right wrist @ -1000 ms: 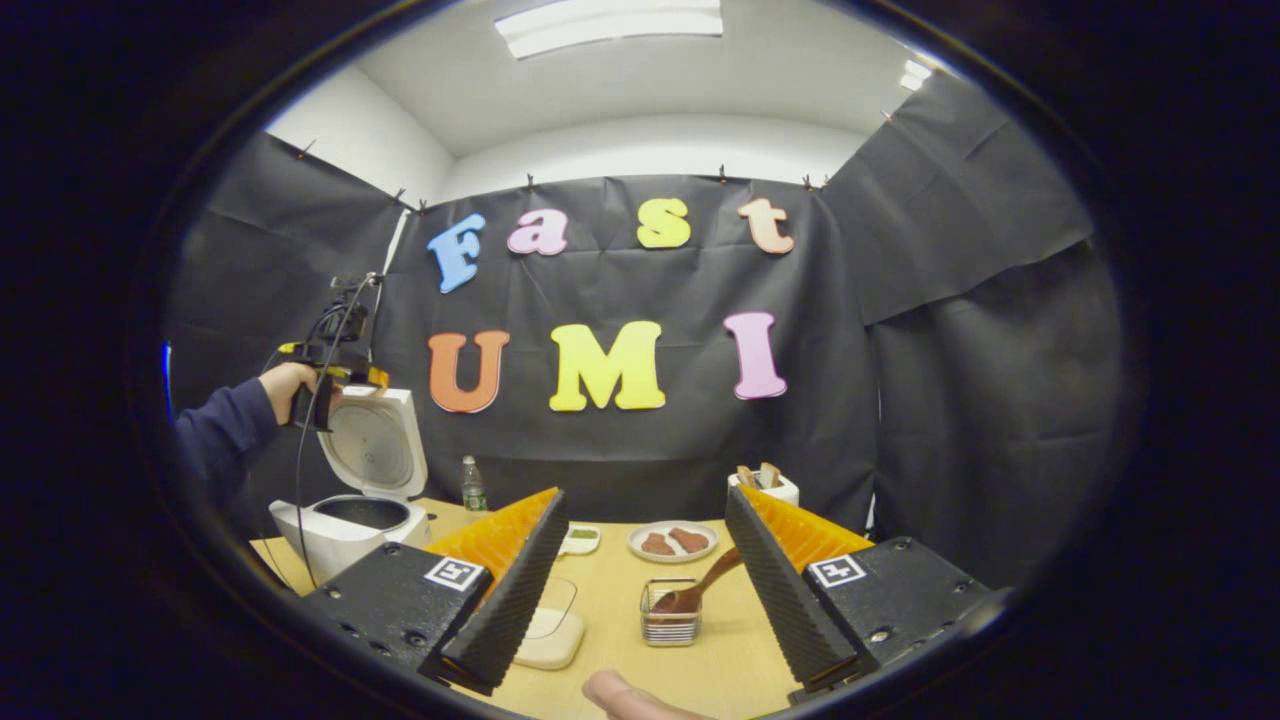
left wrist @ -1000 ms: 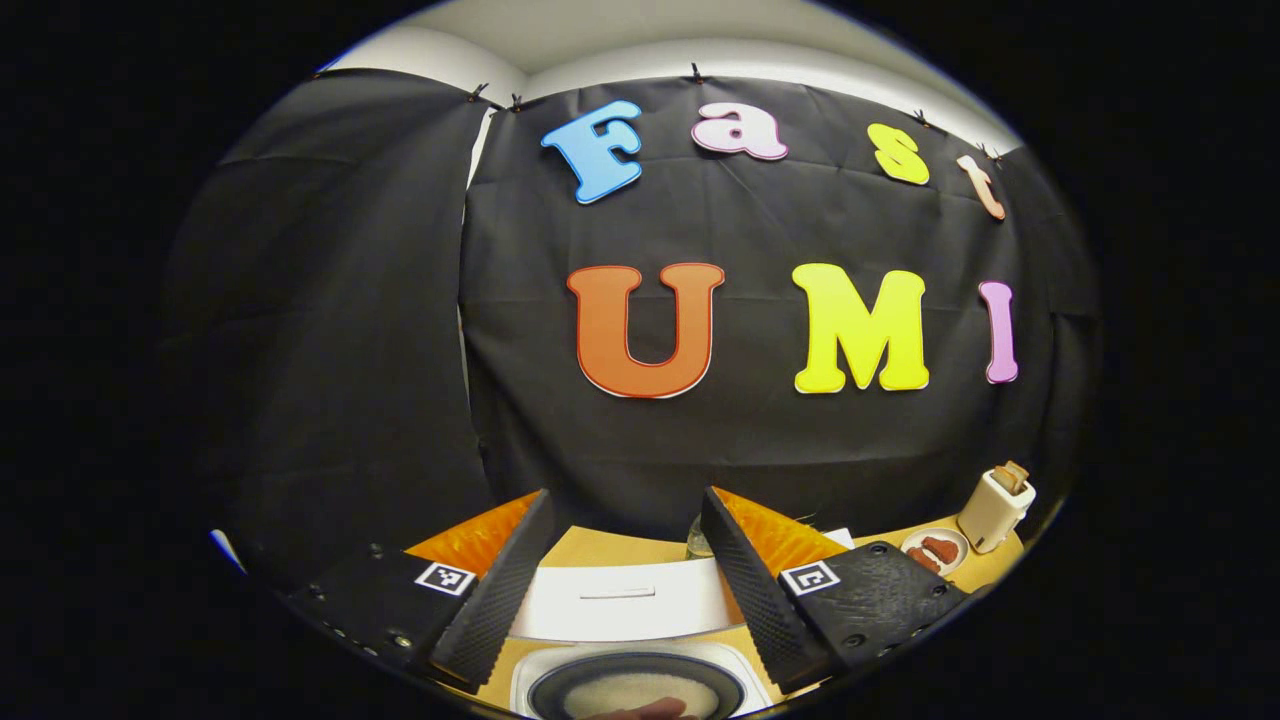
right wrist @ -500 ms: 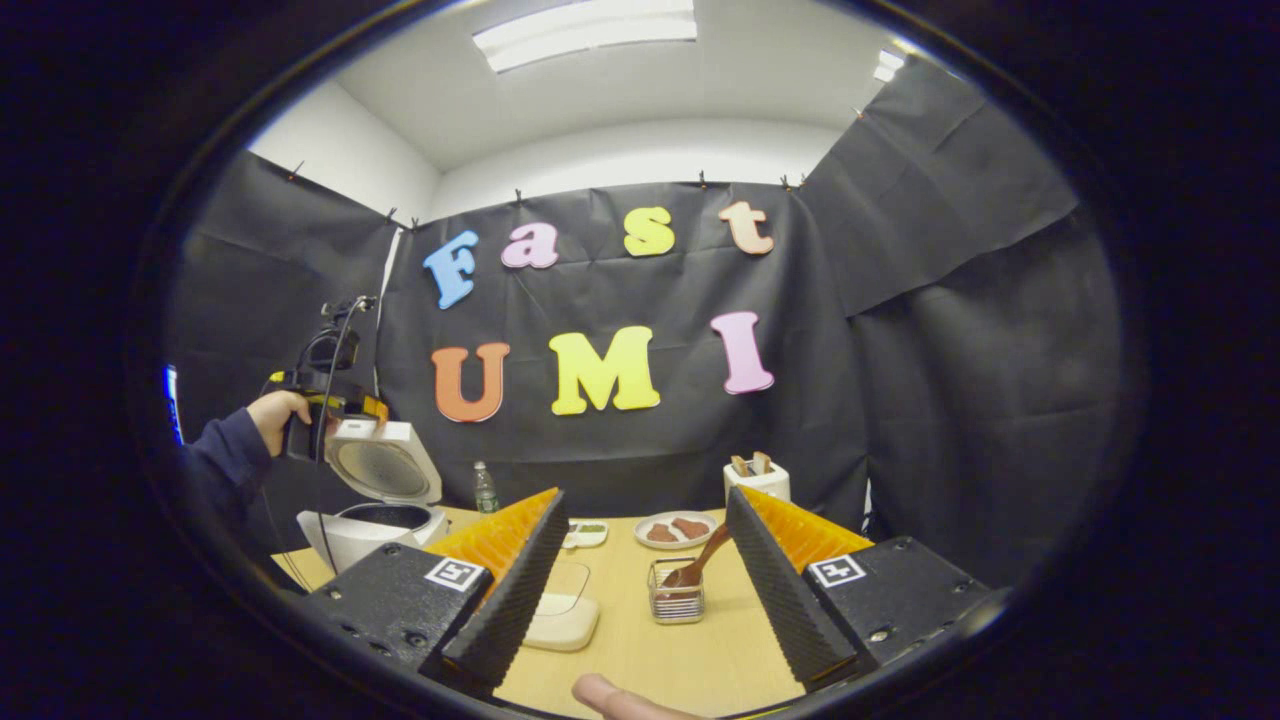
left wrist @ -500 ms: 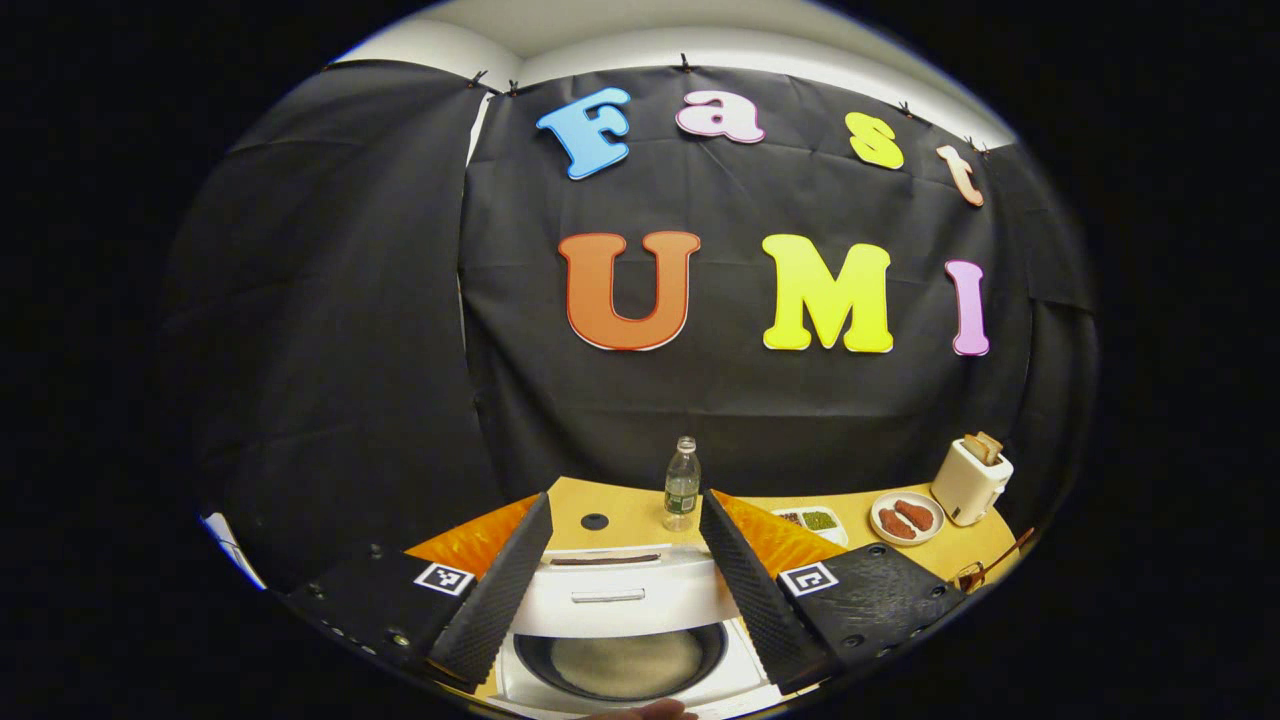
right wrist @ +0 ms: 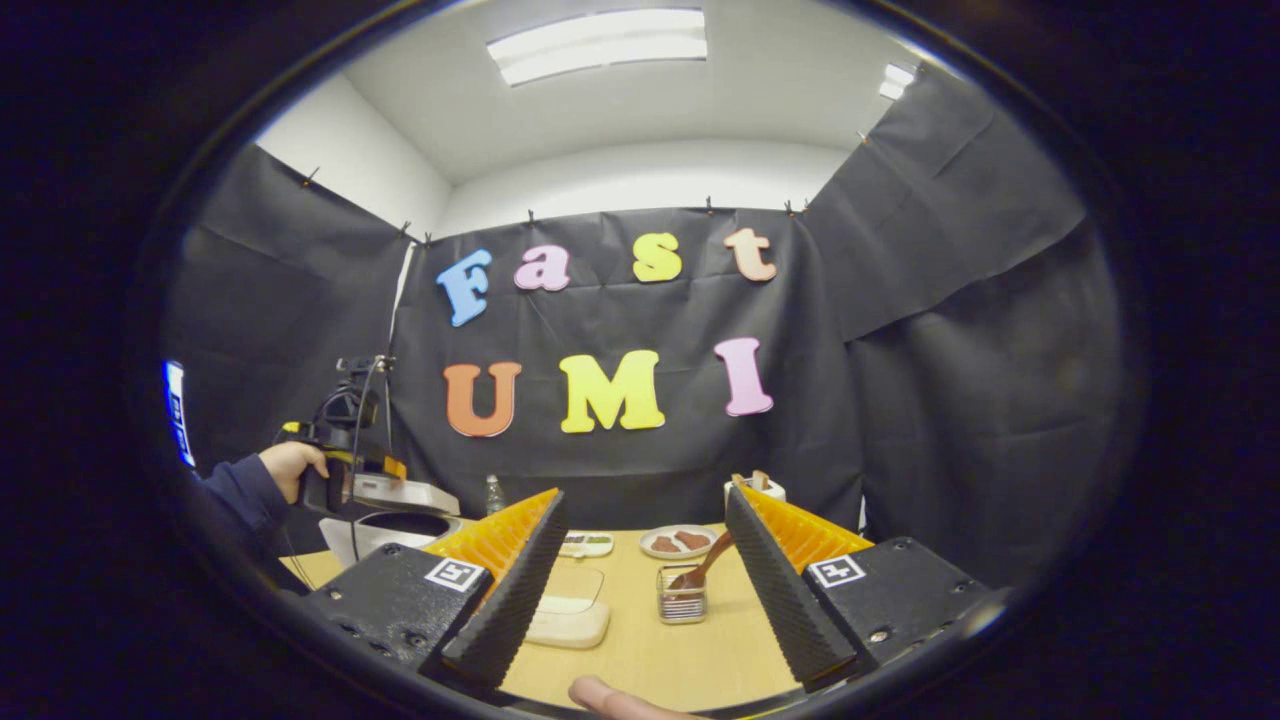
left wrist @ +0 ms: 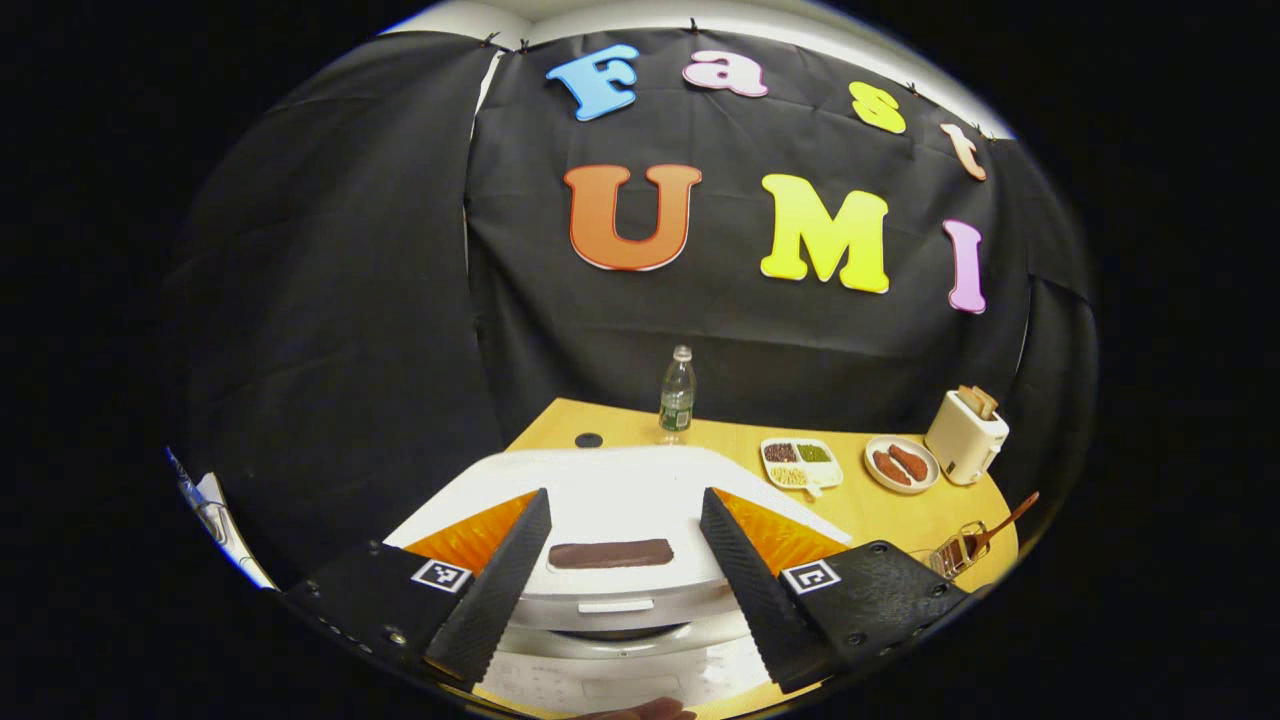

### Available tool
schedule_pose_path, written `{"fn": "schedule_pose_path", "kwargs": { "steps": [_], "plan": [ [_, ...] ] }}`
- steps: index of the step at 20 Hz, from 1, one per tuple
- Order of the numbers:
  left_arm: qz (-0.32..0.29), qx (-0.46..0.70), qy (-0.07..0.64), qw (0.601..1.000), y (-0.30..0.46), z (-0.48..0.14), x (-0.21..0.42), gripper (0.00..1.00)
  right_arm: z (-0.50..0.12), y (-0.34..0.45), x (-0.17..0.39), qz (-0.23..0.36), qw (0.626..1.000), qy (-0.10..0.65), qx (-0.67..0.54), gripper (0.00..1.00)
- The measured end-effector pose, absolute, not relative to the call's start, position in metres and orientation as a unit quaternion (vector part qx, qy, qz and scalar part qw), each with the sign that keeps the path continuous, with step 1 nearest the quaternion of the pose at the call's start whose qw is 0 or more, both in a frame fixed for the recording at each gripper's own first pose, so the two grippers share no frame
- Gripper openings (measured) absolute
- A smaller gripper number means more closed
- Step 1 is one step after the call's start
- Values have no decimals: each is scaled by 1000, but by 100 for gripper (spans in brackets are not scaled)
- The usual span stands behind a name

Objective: Close the left gripper, press the button to open the rice cooker; take a wooden spoon from the chopstick holder with the right hand, scoop a spoonful of rice and pour it into the rice cooker, then put the wooden spoon back into the chopstick holder.

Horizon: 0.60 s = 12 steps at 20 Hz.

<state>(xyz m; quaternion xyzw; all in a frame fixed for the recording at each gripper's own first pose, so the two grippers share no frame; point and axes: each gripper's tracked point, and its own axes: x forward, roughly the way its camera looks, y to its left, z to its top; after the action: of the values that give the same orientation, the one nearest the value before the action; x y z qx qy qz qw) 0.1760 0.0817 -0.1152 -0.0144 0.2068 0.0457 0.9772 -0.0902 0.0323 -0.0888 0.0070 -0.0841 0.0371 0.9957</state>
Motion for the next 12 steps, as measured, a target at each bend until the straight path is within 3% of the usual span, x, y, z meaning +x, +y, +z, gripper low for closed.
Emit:
{"fn": "schedule_pose_path", "kwargs": {
  "steps": [12],
  "plan": [
    [20, 3, 235, 972, 78, -171, 154, 98, -83, 91, -118, 67, 993, -94, -35, 100]
  ]
}}
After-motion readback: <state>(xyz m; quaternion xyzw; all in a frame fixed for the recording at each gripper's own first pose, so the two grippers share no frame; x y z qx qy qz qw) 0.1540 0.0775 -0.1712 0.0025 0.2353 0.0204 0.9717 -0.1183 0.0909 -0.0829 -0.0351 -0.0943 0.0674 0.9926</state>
